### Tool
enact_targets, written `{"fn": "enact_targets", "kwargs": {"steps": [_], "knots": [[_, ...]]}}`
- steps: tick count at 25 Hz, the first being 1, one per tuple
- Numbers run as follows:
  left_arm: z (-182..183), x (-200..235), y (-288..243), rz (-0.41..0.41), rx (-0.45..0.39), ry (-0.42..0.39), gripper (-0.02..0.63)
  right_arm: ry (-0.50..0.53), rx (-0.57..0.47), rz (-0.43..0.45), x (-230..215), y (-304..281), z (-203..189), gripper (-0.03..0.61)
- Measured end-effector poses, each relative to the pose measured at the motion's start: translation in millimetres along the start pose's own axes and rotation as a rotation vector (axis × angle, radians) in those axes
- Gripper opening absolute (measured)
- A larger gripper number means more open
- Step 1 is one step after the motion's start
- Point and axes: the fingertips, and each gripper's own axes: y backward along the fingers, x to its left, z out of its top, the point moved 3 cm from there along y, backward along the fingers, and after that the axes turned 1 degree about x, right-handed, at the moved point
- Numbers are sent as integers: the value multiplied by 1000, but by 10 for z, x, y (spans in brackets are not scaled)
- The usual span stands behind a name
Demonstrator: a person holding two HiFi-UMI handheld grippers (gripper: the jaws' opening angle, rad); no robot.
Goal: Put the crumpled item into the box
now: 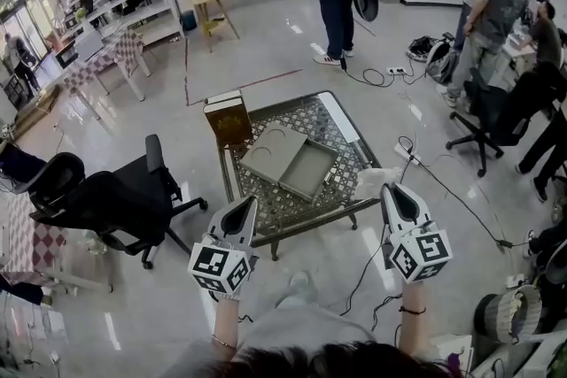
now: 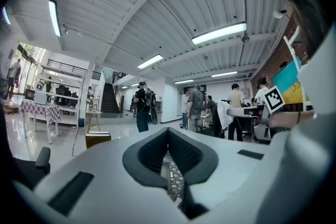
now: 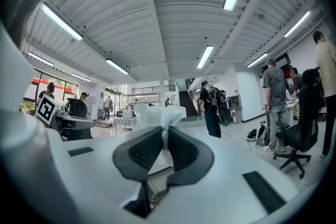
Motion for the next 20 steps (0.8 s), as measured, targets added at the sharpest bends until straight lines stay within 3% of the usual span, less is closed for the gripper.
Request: {"fn": "enact_targets", "kwargs": {"steps": [20], "knots": [[36, 757, -1156, -114, -8, 4, 17, -8, 2, -51, -249, -1180, -33, 52]]}}
